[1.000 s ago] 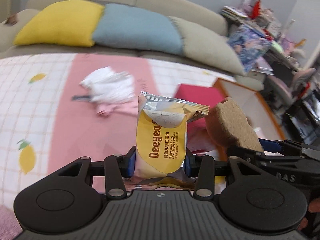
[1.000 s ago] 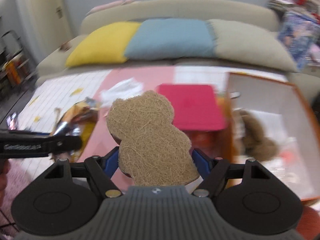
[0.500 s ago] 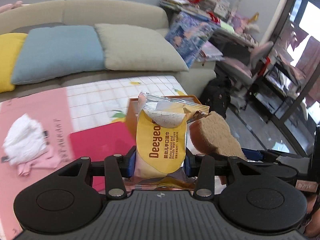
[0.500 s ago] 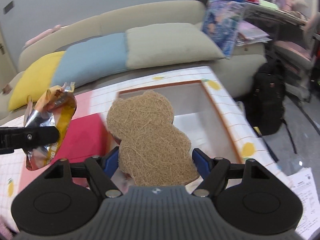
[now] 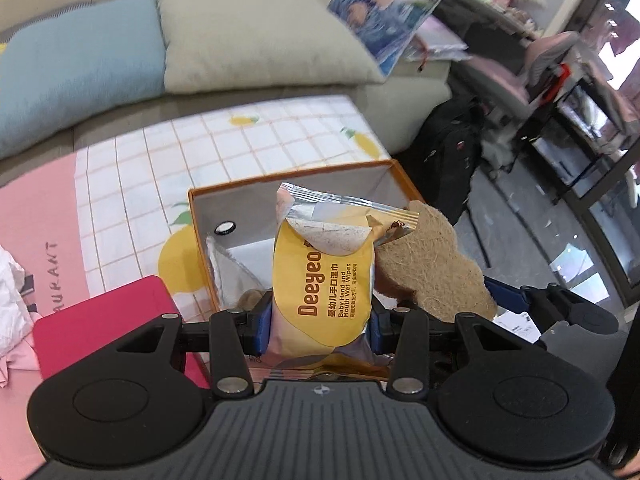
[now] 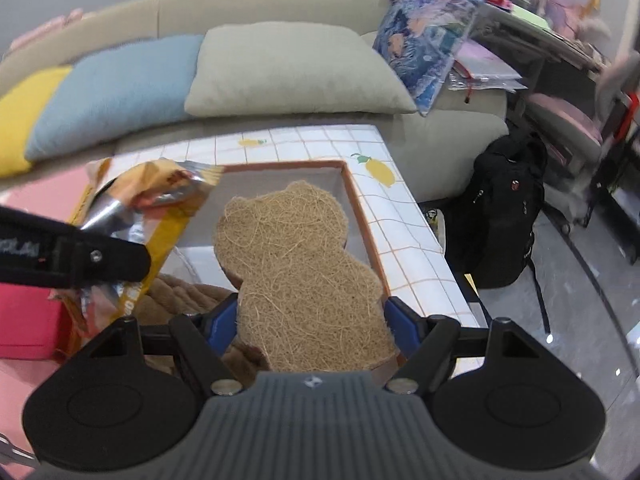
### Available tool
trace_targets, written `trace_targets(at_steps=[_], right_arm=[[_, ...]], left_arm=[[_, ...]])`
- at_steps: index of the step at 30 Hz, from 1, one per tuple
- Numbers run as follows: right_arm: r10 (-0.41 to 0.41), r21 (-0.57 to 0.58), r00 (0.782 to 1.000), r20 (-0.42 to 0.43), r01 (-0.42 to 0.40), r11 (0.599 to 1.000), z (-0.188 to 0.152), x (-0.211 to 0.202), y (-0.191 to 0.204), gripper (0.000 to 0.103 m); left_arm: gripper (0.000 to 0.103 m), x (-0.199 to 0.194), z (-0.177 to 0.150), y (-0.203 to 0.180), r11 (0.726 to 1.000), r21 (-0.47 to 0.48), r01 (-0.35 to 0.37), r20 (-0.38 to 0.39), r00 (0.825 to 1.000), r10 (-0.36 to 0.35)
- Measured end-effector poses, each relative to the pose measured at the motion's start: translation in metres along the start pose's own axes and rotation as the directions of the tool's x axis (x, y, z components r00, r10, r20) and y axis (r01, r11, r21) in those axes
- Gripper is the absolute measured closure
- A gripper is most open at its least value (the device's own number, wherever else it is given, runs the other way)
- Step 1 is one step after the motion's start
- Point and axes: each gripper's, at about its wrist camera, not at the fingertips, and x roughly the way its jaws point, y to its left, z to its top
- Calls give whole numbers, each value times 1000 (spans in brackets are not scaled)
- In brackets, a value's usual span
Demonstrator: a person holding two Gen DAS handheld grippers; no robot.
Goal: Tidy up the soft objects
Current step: 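Carry the sponge and snack packet over the white box and release them inside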
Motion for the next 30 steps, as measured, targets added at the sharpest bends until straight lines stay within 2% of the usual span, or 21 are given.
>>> trace_targets(at_steps=[11,18,22,26,30], right_arm=[[-71,-163,996,-53,62,985,10,44,18,28],[-92,-229,994,-56,77,970,10,56,25,27],[-96,-233,994,-51,81,969,10,55,26,27],[-83,-223,995,-61,67,973,10,54,23,27],[-68,-197,996,-66,54,979,12,50,20,24]], left_arm=[[54,46,16,2,995,-48,-84,-95,992,79],[53,54,16,3,995,-9,-99,-131,987,97],[50,54,15,1,995,7,-97,-131,987,97],[43,50,14,1,996,22,-91,-116,989,93],[35,36,16,3,996,24,-84,-61,995,85]])
